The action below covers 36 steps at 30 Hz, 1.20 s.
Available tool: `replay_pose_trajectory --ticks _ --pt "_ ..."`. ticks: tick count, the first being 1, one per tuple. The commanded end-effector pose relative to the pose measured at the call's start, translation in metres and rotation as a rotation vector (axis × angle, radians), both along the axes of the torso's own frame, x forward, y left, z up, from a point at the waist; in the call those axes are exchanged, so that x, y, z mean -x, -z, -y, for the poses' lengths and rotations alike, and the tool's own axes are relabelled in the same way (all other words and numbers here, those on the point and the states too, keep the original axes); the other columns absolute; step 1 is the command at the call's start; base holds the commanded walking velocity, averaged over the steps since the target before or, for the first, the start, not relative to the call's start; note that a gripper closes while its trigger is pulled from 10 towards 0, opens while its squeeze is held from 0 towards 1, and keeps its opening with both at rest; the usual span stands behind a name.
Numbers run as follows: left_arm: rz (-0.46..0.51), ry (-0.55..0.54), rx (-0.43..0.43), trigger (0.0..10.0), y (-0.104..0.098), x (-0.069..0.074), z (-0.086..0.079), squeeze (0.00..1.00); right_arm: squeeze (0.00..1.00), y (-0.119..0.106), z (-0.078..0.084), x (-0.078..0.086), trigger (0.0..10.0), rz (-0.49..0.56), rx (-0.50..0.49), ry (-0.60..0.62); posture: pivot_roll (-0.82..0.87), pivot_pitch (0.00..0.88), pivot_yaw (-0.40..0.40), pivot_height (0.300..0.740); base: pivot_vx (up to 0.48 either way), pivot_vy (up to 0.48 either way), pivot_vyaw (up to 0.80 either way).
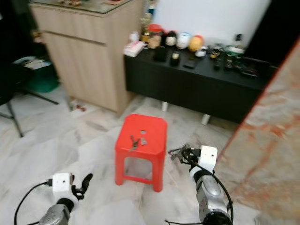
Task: Hang keys on a hook
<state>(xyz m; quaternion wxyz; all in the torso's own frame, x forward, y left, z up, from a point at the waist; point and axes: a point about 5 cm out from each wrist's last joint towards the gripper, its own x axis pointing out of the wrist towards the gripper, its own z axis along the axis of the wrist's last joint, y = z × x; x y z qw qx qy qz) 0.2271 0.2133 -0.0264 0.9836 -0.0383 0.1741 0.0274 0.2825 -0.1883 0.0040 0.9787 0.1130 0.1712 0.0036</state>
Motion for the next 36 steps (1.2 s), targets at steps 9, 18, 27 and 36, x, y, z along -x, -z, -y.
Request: replay_pose_trajectory --ticks 9,18,27,36 --pt "0.002 0.004 0.01 10.0 0.0 0.0 0.002 0.0 0.0 -0.002 0.004 -0.001 10.0 0.005 0.021 0.025 -0.04 0.056 -0.066 0.74 0.0 0.0 -0.75" --pt "0.003 0.015 0.009 10.0 0.0 -0.001 0.003 0.0 0.0 -0.001 0.006 0.001 10.0 0.003 0.045 0.069 -0.04 0.042 -0.063 0.74 0.0 0.0 -0.73" --pt "0.002 0.023 0.007 10.0 0.0 -0.002 0.004 0.0 0.0 -0.001 0.002 0.001 10.0 0.008 0.043 0.068 -0.04 0.039 -0.062 0.74 0.0 0.0 -0.73" --pt "-0.003 0.021 0.006 10.0 0.001 -0.001 0.005 0.0 0.0 -0.014 0.013 -0.003 10.0 0.092 0.168 0.162 -0.04 0.049 -0.063 0.74 0.0 0.0 -0.16"
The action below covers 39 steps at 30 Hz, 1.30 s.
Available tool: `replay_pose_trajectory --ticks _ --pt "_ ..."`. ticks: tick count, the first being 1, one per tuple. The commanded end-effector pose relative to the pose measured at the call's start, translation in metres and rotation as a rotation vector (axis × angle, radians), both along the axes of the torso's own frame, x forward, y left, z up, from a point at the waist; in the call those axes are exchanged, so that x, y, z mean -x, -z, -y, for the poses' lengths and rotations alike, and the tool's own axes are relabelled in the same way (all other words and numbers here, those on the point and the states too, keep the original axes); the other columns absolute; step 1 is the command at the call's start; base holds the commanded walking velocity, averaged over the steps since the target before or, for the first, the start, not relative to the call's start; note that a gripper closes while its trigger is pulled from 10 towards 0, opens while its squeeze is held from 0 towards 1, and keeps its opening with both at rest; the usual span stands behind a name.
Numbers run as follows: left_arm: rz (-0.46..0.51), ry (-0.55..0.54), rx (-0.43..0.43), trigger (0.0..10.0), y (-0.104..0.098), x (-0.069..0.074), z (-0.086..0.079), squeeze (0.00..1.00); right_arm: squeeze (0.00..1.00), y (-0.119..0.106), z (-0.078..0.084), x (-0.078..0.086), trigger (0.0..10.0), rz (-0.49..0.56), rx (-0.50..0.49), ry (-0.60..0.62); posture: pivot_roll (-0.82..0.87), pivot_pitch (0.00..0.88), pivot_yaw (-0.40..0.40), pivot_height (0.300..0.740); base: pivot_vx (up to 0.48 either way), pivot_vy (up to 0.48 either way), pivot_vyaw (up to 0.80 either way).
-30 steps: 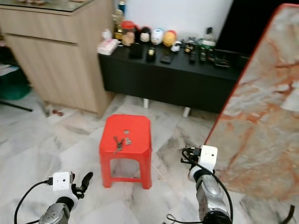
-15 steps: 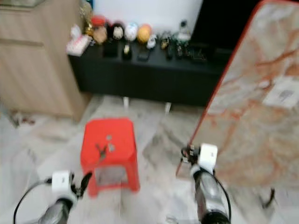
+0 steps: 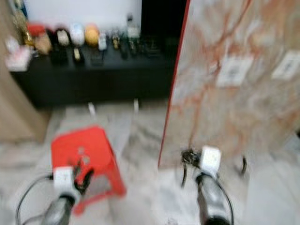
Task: Hang keys on a hook
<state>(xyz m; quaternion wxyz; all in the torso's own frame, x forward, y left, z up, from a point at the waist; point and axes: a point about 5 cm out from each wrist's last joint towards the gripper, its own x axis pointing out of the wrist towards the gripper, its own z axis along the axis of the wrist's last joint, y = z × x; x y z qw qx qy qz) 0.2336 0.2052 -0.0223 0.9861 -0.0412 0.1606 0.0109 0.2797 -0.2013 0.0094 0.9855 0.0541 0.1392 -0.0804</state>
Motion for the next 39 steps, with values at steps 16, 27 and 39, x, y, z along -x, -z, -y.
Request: replay_pose_trajectory --ticks 16,27,39 --pt "-0.031 -0.01 -0.004 10.0 0.004 0.004 -0.004 0.0 0.0 -0.064 0.045 -0.02 10.0 0.212 0.452 0.355 -0.04 0.037 -0.059 0.74 0.0 0.0 0.0" --pt "-0.017 -0.02 -0.005 10.0 0.002 0.003 -0.008 0.0 0.0 -0.081 0.062 -0.029 10.0 0.241 0.187 0.557 -0.04 0.008 -0.052 0.74 0.0 0.0 0.0" --pt "-0.028 0.002 -0.004 10.0 0.003 0.002 -0.005 0.0 0.0 -0.083 0.055 -0.015 10.0 0.297 0.081 0.57 -0.04 0.0 -0.042 0.74 0.0 0.0 0.0"
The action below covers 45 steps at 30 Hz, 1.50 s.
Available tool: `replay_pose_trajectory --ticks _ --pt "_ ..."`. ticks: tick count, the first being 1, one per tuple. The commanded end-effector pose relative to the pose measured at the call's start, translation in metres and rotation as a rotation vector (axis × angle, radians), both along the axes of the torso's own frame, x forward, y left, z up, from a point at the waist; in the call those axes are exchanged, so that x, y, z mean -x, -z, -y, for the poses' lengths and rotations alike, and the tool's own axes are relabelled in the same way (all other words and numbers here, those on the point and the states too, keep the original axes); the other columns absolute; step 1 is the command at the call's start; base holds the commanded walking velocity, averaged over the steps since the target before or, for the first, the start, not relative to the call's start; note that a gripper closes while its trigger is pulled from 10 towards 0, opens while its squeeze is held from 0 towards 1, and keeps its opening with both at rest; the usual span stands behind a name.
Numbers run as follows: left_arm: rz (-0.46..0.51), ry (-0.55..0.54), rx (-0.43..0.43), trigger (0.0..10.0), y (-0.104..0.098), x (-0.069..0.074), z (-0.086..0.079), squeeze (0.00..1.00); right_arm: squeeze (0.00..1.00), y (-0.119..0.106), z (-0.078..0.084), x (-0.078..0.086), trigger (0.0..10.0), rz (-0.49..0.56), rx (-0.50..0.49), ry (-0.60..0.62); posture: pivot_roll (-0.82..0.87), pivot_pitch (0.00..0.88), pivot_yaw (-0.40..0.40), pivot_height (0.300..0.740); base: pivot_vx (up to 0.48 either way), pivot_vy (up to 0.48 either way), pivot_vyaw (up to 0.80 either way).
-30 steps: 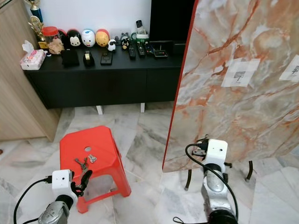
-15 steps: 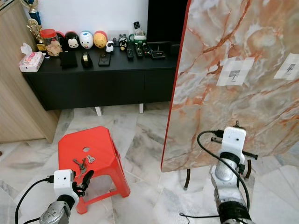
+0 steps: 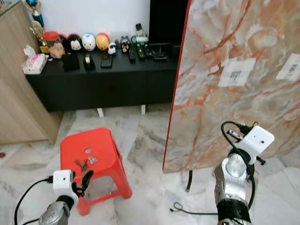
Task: Hang keys on a hook
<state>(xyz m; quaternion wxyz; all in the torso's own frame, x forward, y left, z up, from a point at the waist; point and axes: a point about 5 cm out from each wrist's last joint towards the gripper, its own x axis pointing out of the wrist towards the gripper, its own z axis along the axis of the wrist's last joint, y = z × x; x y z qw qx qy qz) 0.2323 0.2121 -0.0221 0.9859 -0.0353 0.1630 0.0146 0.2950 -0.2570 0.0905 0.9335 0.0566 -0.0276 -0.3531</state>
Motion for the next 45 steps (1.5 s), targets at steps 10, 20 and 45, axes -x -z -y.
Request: replay_pose_trajectory --ticks 10,20,45 --pt "-0.02 0.004 0.0 10.0 0.002 0.001 -0.001 0.0 0.0 0.003 -0.011 -0.001 10.0 -0.016 -0.064 -0.072 -0.03 0.0 -0.044 0.74 0.0 0.0 0.0" --pt "-0.022 0.001 0.004 10.0 0.003 0.002 0.002 0.0 0.0 0.002 -0.019 -0.006 10.0 -0.033 -0.064 -0.125 -0.03 0.001 -0.046 0.74 0.0 0.0 -0.65" --pt "-0.021 0.0 0.007 10.0 0.003 0.001 0.005 0.0 0.0 0.003 -0.03 -0.012 10.0 -0.067 -0.036 -0.216 -0.03 0.036 -0.058 0.74 0.0 0.0 -0.31"
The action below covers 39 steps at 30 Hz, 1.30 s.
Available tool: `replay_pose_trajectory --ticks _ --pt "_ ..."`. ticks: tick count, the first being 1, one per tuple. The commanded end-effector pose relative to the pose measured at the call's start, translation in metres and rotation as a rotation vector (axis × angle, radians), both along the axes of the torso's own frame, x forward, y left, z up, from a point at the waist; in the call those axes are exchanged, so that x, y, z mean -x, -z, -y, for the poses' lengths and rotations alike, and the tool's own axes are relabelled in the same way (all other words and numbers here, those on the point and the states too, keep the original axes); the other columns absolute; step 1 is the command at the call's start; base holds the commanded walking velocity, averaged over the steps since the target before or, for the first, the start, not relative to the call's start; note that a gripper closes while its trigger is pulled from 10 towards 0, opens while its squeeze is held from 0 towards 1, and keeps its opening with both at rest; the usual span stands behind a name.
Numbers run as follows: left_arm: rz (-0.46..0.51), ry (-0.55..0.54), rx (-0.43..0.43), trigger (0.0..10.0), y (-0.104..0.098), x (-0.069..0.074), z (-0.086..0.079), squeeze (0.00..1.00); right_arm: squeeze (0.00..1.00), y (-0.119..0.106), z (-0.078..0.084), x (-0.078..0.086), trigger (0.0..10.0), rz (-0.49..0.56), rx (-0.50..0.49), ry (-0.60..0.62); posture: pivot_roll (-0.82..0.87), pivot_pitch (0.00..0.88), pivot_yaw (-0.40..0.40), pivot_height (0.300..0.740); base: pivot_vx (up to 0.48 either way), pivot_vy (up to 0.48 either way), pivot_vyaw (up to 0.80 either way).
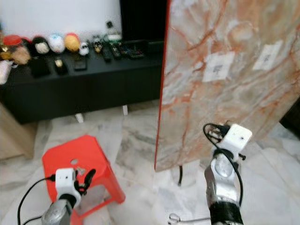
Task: Hang keys on a hook
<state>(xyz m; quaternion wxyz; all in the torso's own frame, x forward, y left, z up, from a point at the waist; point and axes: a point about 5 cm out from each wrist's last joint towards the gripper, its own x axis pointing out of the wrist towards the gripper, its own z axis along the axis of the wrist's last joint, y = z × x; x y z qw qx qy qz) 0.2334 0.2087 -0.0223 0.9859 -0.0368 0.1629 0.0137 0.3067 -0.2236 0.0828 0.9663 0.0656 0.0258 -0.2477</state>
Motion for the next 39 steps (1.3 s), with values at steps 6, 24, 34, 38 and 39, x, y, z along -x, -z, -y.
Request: replay_pose_trajectory --ticks 6,24,34,38,39 --pt "-0.023 0.001 0.006 10.0 0.004 0.002 0.002 0.0 0.0 -0.006 0.004 -0.003 10.0 0.021 -0.014 0.013 -0.03 0.034 -0.059 0.74 0.0 0.0 0.0" --pt "-0.015 -0.011 0.013 10.0 0.003 0.001 0.001 0.0 0.0 -0.008 0.001 -0.003 10.0 0.044 -0.015 0.006 -0.03 0.034 -0.057 0.74 0.0 0.0 -0.41" --pt "-0.014 -0.016 0.028 10.0 0.003 0.001 0.001 0.0 0.0 -0.008 0.004 -0.004 10.0 0.01 0.062 0.005 -0.03 0.034 -0.057 0.74 0.0 0.0 0.0" --pt "-0.015 -0.016 0.027 10.0 0.003 0.001 0.001 0.0 0.0 -0.01 0.011 -0.004 10.0 -0.018 0.181 0.005 -0.03 0.033 -0.058 0.74 0.0 0.0 0.0" --pt "-0.016 -0.016 0.026 10.0 0.003 0.001 0.001 0.0 0.0 -0.013 0.013 -0.004 10.0 -0.015 0.222 0.007 -0.03 0.031 -0.058 0.74 0.0 0.0 0.0"
